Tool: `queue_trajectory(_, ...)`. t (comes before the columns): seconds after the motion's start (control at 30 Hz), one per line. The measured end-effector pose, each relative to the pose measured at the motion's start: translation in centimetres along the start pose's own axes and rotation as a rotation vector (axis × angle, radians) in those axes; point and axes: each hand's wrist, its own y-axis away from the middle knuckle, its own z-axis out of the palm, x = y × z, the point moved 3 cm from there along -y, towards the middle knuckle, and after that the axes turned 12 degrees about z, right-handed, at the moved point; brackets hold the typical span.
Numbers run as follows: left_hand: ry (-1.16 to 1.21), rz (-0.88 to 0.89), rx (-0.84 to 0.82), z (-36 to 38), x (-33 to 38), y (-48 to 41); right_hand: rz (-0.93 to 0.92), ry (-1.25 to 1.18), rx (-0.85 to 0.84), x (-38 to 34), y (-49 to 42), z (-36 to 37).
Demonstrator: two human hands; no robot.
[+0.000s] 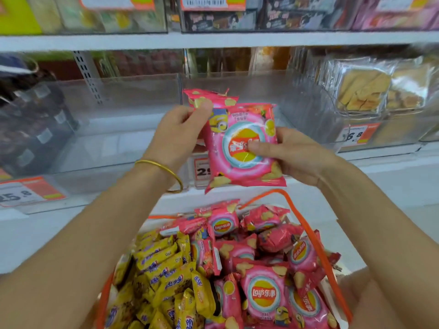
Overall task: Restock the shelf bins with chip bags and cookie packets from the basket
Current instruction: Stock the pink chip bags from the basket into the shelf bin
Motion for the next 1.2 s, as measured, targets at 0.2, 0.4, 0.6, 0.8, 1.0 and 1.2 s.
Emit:
queue_trajectory(0.2,0.026,0.038,-0.022,-0.7,0.1,-1.4,-0.042,0.003,-0.076,-1.0,-1.3,-0.2)
queue_trajectory(0.4,-0.065,0.076,0.006,-0.8,-0.1,-2.5,-0.048,-0.011,-0.096,-1.6,-1.9,-0.6)
queue_trajectory(0.6,-0.507,0.224,-0.453,0.5,3.1,-3.9,-0.063,0.373,-0.111,-4.2,-1.5,-1.5)
queue_trajectory(0.8,-0.161,0.056,-0.238,0.7,1.5,-4.1,-0.139,-0.111,0.047,-4.3,-0.9,-3.6)
queue_trajectory(1.0,0.225,-0.144,0.120,1.2,-1.5,-4.1,0.038,-0.520,-0.048,-0.7,-1.5,0.2)
queue_trajectory(1.2,-0.065,0.014,0.147,0.3,-0.9,-5.2,0.077,-0.655,0.082,-2.7,-5.9,-1.2)
